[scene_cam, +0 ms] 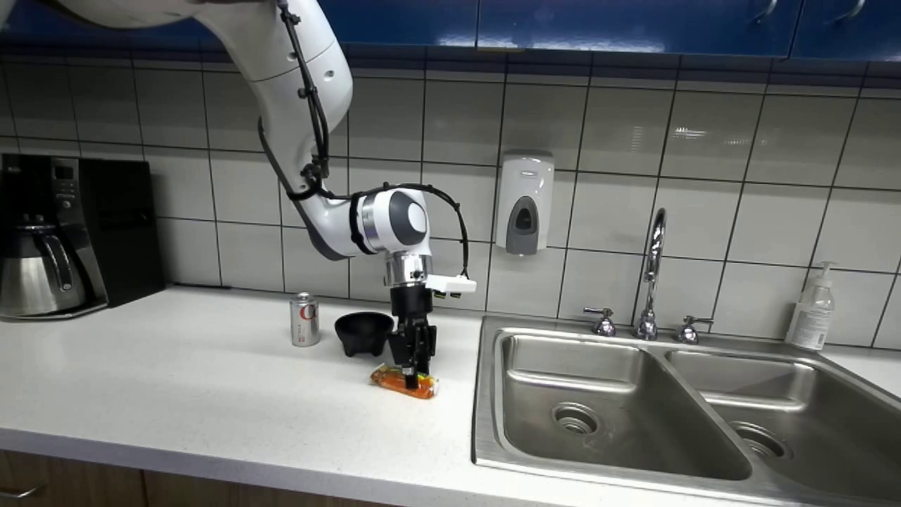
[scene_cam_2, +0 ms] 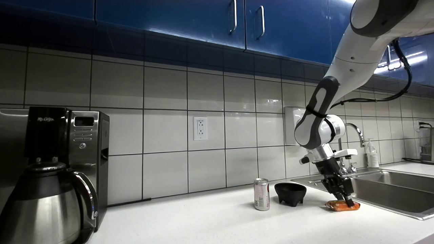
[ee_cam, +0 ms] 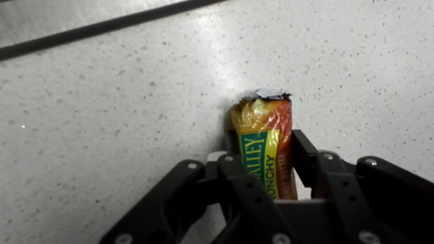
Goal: Put the candy bar into the black bowl
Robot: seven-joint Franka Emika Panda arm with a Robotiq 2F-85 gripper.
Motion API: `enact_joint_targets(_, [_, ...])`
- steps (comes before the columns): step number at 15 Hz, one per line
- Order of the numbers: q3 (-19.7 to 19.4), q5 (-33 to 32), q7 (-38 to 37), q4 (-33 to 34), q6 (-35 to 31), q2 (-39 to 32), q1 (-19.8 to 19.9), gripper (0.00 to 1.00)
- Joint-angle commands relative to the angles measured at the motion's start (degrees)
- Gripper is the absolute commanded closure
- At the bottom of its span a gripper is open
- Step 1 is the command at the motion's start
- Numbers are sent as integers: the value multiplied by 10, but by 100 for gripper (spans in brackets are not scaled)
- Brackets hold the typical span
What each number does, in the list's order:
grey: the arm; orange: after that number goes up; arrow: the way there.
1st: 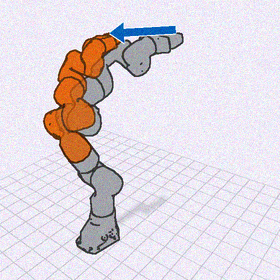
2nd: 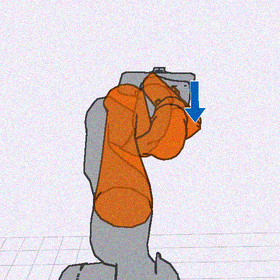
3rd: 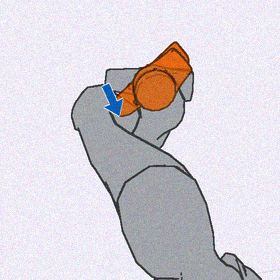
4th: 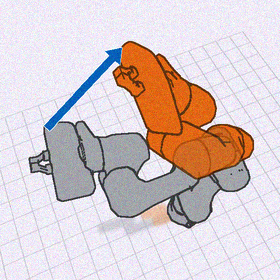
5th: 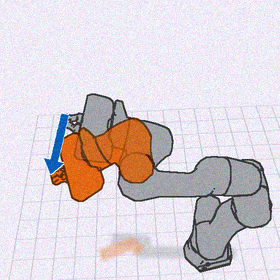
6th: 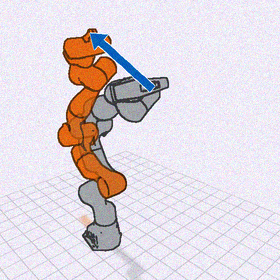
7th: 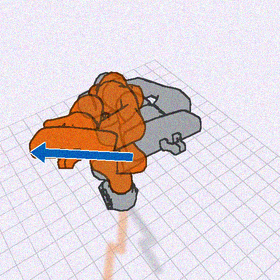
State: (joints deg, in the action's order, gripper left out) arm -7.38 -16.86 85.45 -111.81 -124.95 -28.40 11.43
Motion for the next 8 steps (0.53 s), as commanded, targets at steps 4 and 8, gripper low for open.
enact_joint_targets(4, [8,-5,7,-38,-13,49,9,84])
enact_joint_targets(8, [6,-8,6,-83,-32,101,6,84])
